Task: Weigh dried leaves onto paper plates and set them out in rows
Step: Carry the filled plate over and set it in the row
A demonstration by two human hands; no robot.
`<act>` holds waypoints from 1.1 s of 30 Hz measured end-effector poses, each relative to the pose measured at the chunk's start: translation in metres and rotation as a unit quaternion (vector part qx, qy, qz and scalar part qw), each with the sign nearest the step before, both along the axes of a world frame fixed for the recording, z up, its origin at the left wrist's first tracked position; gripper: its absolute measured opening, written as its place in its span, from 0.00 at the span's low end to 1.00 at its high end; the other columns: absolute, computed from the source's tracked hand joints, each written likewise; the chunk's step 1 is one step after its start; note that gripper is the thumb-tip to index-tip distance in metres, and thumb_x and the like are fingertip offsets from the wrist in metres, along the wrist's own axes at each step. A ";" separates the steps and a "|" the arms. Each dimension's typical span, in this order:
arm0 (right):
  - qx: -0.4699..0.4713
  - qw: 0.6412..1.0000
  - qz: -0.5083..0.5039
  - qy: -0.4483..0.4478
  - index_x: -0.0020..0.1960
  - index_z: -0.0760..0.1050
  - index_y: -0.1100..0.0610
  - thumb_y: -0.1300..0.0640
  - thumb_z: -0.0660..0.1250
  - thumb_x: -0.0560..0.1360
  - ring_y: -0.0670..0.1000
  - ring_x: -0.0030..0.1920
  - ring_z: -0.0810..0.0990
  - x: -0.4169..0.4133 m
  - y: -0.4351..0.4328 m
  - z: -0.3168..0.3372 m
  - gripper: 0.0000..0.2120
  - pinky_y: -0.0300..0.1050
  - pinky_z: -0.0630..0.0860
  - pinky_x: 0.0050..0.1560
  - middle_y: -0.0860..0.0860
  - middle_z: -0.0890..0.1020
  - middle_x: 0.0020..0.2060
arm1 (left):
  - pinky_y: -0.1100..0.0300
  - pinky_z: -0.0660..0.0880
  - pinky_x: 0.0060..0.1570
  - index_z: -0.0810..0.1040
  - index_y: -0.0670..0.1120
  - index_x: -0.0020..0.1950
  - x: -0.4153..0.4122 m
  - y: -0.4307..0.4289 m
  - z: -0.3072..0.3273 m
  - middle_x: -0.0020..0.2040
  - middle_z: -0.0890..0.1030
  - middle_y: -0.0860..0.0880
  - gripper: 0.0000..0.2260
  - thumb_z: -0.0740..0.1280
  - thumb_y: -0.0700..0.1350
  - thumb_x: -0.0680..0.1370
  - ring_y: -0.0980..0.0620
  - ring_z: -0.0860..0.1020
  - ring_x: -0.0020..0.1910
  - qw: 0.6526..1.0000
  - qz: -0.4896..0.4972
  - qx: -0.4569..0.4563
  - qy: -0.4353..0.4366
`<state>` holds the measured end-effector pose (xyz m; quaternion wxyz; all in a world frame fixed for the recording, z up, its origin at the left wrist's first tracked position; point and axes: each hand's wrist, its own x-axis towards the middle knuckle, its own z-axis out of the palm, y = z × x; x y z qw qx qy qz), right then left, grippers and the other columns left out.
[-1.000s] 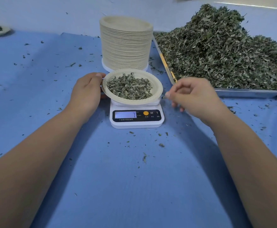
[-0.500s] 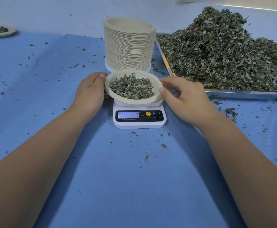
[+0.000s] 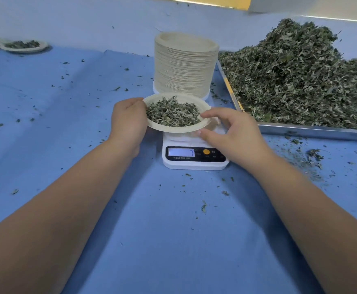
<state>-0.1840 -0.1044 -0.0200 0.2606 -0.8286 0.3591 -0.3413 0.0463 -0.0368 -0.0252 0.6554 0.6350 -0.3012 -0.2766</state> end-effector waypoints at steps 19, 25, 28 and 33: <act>0.024 0.984 0.176 0.023 0.48 0.81 0.41 0.38 0.79 0.66 0.36 0.49 0.77 0.278 0.061 0.005 0.14 0.28 0.68 0.47 0.37 0.82 0.45 | 0.53 0.65 0.37 0.70 0.45 0.40 0.225 0.123 0.017 0.39 0.68 0.42 0.07 0.57 0.39 0.76 0.47 0.67 0.38 0.963 0.249 0.097 -0.015; 0.027 0.983 0.180 0.033 0.47 0.82 0.42 0.38 0.79 0.65 0.40 0.41 0.78 0.366 0.062 -0.014 0.15 0.28 0.69 0.42 0.40 0.80 0.36 | 0.51 0.61 0.37 0.62 0.47 0.35 0.297 0.139 0.009 0.34 0.67 0.49 0.15 0.54 0.43 0.82 0.47 0.64 0.37 0.933 0.254 0.184 -0.177; -0.001 0.985 0.166 0.044 0.50 0.83 0.45 0.37 0.79 0.66 0.42 0.42 0.78 0.407 0.050 -0.019 0.18 0.34 0.70 0.45 0.39 0.79 0.36 | 0.53 0.62 0.43 0.64 0.47 0.35 0.331 0.139 0.007 0.37 0.70 0.48 0.17 0.53 0.45 0.85 0.43 0.69 0.43 0.918 0.234 0.221 -0.232; -0.063 0.987 0.128 0.074 0.52 0.83 0.46 0.35 0.77 0.66 0.47 0.47 0.78 0.480 0.019 -0.020 0.21 0.40 0.69 0.49 0.42 0.78 0.40 | 0.52 0.73 0.50 0.77 0.49 0.53 0.366 0.140 -0.001 0.51 0.80 0.46 0.08 0.58 0.44 0.82 0.42 0.76 0.52 0.897 0.258 0.195 -0.300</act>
